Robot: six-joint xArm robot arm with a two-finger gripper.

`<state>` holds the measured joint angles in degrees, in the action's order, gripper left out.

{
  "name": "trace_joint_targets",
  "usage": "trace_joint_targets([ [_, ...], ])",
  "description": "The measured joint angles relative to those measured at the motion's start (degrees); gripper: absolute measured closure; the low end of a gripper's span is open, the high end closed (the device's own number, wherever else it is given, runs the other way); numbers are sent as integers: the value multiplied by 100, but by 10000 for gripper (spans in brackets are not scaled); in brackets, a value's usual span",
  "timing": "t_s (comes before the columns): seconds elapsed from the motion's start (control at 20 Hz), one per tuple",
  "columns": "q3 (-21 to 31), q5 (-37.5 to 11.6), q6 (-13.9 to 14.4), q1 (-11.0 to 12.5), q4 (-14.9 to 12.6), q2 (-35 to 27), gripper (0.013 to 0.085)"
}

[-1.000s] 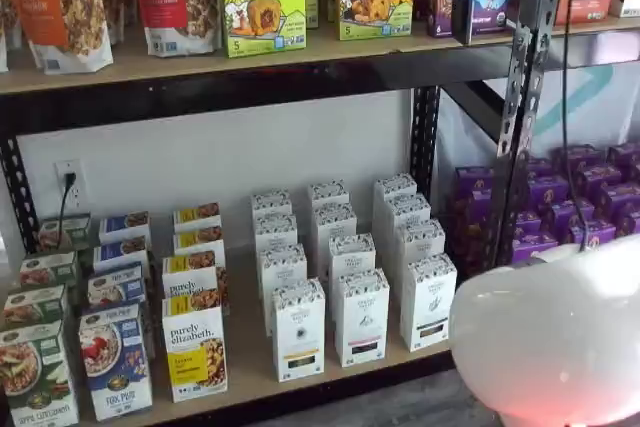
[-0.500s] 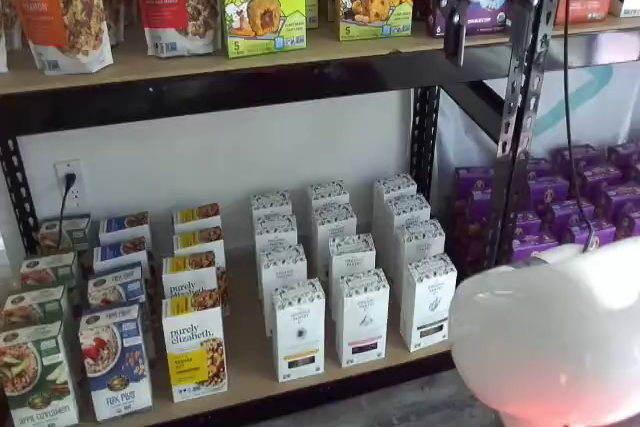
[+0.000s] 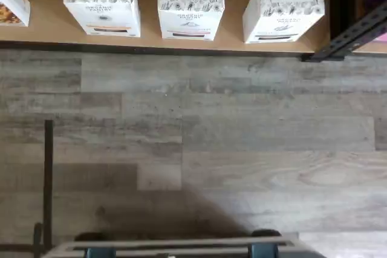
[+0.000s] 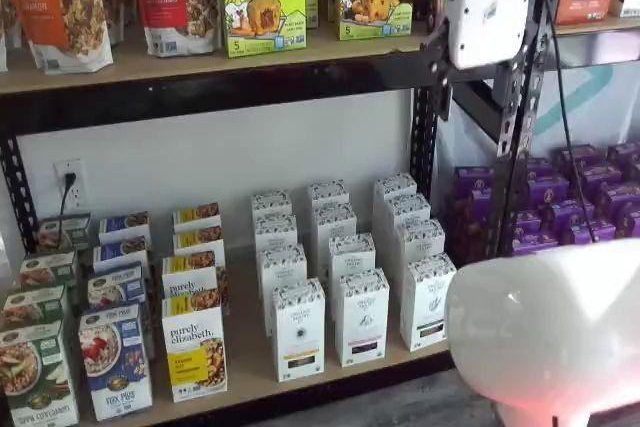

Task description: Pick up the white box with a green strip in the middle, on the bottom shelf, the sixth box from the left

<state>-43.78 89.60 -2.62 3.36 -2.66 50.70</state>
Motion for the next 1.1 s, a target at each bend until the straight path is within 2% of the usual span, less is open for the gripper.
trace_joint_targets([
  [0.25,739,-989,-300,328,150,-158,130],
  [0.35,1077,-1525,-436,464,209,-298,130],
  [0.65,1775,-2862,-579,657,137,-853,130],
  [0.8,1927,-3306,-564,699,32,-1365,130],
  [1.0,2187,-4224,-758,835,162,-1975,130],
  [1.1,2244,-4610,-770,882,118,-2288,130],
])
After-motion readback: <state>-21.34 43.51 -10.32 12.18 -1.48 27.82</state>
